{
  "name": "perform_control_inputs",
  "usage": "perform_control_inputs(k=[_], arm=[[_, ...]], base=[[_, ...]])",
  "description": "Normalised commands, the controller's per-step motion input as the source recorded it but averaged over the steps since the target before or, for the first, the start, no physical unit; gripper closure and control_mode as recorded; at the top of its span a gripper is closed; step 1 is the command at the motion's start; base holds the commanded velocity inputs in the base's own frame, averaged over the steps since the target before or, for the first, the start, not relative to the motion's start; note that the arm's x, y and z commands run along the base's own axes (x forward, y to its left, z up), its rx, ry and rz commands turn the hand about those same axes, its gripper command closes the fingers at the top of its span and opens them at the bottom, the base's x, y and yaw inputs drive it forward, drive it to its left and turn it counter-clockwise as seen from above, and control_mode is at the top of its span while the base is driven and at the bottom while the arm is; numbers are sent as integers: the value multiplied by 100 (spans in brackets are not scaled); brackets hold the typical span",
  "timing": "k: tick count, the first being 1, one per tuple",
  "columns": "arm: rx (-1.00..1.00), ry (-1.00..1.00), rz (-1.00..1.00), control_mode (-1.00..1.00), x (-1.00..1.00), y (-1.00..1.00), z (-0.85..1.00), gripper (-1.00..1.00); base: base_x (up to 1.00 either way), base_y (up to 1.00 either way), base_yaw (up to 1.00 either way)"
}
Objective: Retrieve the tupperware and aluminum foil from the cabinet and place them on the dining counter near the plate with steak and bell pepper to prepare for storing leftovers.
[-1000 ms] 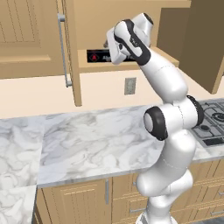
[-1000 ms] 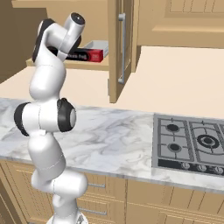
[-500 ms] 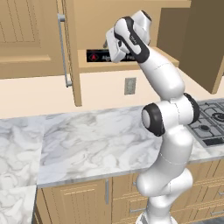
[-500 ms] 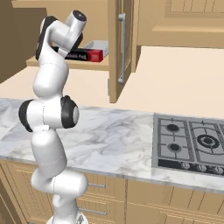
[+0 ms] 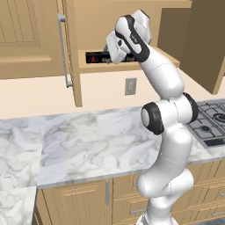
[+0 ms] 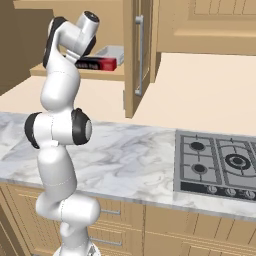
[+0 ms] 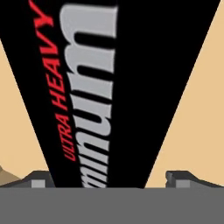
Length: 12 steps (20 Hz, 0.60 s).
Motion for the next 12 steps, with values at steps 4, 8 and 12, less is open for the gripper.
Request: perform_control_inputs(k=[4,8,12], arm=[[0,3,0,-100,0,0,-62,100],[0,2,0,-100,0,0,-29,100],[0,0,0,-100,0,0,-1,100]], base=[[0,0,0],[0,0,0],[0,0,0]])
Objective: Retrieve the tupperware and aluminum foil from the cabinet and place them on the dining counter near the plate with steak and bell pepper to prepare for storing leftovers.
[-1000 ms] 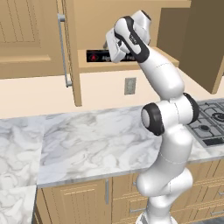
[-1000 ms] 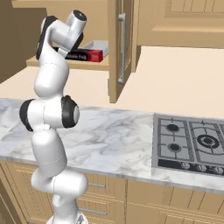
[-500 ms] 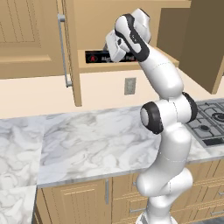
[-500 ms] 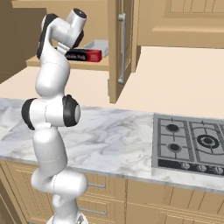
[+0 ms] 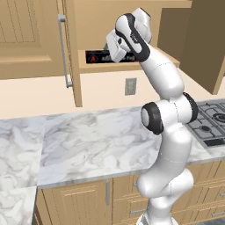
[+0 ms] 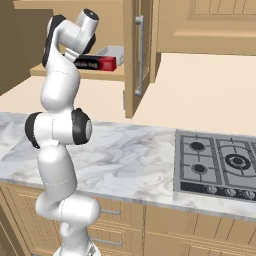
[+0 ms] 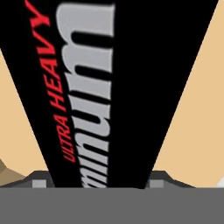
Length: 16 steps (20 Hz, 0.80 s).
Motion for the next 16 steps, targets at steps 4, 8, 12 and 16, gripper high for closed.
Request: perform_control_inputs(k=[4,8,12,16], arm=[[0,-1,0,-100,-6,0,-6,100],[0,-16,0,-100,-16,0,-20,100],[1,-23,0,-100,-13,0,-19,100],[0,-31,0,-100,-23,0,-45,100]], base=[[0,0,0],[0,0,0],[0,0,0],[0,0,0]])
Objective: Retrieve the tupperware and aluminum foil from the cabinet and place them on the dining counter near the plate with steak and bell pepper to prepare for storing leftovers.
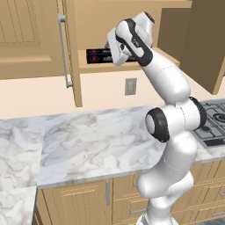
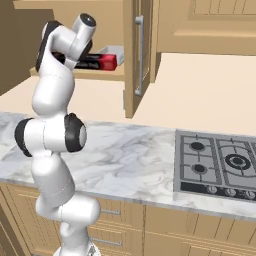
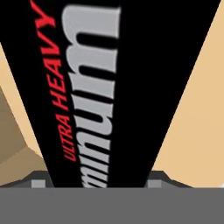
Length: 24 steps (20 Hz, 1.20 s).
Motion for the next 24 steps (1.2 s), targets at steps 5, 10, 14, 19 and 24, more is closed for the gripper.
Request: perform_control_inputs(k=[5,10,14,19,24], arm=[[1,-29,0,-100,-53,0,6,100],[0,-8,-1,-100,-74,-1,49,100],[0,-1,-2,-100,-88,-5,44,100],[0,-7,-1,-100,-100,-28,1,100],[0,-9,-1,-100,-100,-26,-5,100]], base=[[0,0,0],[0,0,0],[0,0,0],[0,0,0],[0,0,0]])
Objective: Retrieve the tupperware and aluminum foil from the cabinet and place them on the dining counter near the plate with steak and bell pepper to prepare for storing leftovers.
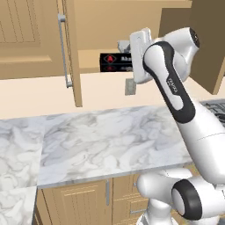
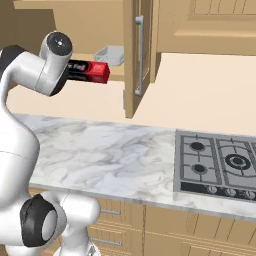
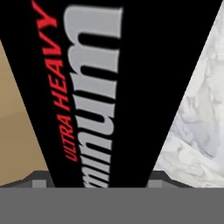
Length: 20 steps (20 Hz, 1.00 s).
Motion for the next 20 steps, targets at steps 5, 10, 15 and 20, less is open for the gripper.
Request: perform_control_inputs(k=[5,10,15,20], arm=[[0,0,-4,-100,-63,-4,-1,100],[0,0,0,-100,-8,0,0,100],[0,0,0,100,0,0,0,100],[0,0,0,100,0,0,0,100]], base=[[0,0,0],[0,0,0],[0,0,0],[-48,0,-5]])
